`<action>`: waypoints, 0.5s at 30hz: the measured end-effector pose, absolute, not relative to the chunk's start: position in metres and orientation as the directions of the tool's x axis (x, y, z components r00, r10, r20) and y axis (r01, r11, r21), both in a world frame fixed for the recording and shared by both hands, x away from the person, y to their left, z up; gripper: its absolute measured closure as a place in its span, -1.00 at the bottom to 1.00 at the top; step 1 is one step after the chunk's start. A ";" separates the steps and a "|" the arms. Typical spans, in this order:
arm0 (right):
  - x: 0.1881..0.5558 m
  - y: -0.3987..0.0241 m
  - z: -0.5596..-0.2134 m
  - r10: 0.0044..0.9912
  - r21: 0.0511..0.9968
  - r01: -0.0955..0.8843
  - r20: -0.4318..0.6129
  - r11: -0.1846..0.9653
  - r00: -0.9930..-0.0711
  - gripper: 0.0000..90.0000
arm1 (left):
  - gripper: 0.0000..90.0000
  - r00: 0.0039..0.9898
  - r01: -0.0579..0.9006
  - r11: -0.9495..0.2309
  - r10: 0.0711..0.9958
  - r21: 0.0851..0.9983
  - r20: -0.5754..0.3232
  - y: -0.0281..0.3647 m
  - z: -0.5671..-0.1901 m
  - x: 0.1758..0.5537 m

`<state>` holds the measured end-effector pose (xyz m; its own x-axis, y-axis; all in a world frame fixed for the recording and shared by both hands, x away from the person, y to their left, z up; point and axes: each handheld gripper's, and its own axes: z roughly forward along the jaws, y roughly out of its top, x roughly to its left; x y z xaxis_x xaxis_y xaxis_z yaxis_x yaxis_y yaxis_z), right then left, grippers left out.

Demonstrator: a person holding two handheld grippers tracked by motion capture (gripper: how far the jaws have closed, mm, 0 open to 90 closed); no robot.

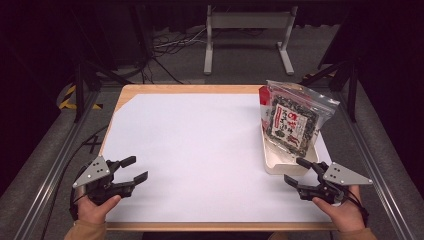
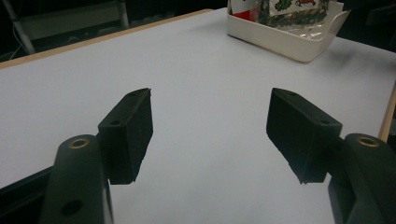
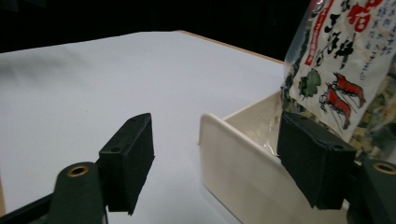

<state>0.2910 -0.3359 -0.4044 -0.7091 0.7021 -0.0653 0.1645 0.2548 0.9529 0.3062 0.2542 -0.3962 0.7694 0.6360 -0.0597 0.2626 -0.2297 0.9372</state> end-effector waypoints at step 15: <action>0.292 -0.320 -0.425 0.653 0.921 0.236 -0.026 0.309 -0.757 -0.34 | -0.28 0.781 0.252 -0.240 0.622 0.938 -0.051 0.252 -0.397 0.306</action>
<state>0.2922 -0.3197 -0.4246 -0.7565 0.6534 -0.0259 0.2356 0.3093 0.9213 0.3057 0.2517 -0.3972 0.7814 0.6219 -0.0514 0.2523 -0.2395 0.9375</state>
